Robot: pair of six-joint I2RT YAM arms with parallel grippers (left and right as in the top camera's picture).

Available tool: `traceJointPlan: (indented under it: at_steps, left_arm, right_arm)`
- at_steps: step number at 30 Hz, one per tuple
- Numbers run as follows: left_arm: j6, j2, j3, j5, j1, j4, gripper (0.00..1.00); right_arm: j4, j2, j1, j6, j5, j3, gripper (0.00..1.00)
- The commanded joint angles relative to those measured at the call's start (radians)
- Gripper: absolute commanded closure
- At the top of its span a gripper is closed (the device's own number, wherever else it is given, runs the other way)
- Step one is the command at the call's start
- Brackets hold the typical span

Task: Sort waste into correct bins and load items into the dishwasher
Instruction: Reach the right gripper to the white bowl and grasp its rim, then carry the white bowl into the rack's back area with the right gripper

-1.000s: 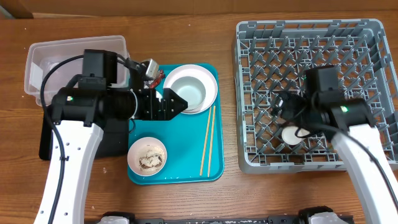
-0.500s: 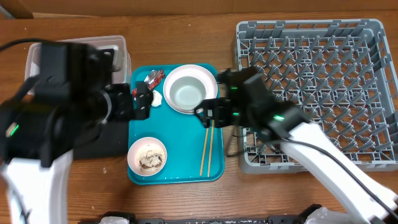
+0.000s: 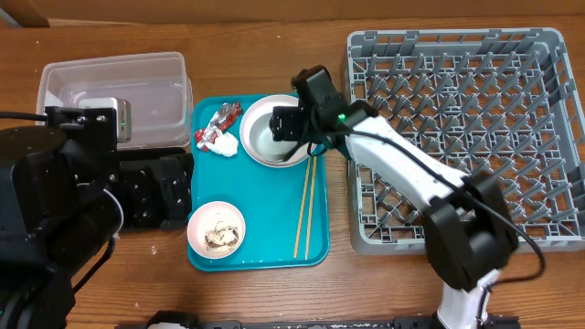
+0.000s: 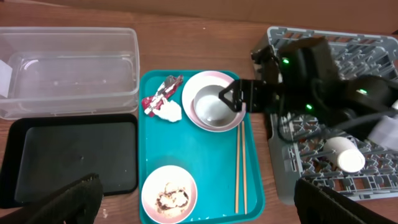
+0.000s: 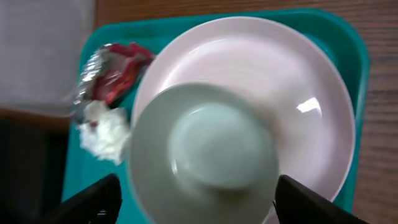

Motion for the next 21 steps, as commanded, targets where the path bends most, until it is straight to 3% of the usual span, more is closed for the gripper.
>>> traceJointPlan:
  at_steps: [1,7,12,15,21]
  left_arm:
    - [-0.018,0.014,0.008,-0.019,0.002,-0.002,0.00]
    - [-0.018,0.033,0.008,-0.019,0.002,-0.002,0.00]
    - [-0.018,0.052,0.008,-0.019,0.002,-0.002,0.00]
    - [-0.018,0.064,0.008,-0.019,0.002,-0.002,0.00]
    - [-0.018,0.085,0.008,-0.019,0.002,-0.003,0.00]
  right_arm:
    - [0.004,0.064,-0.011,0.023,0.090,0.032,0.21]
    - [-0.015,0.108,-0.010,0.024,0.021,0.032,0.42]
    - [-0.048,0.111,0.015,0.040,0.061,0.032,0.72]
    - [-0.070,0.111,0.016,0.061,0.086,0.032,0.96]
    - [-0.102,0.044,-0.011,0.061,0.090,0.033,0.96]
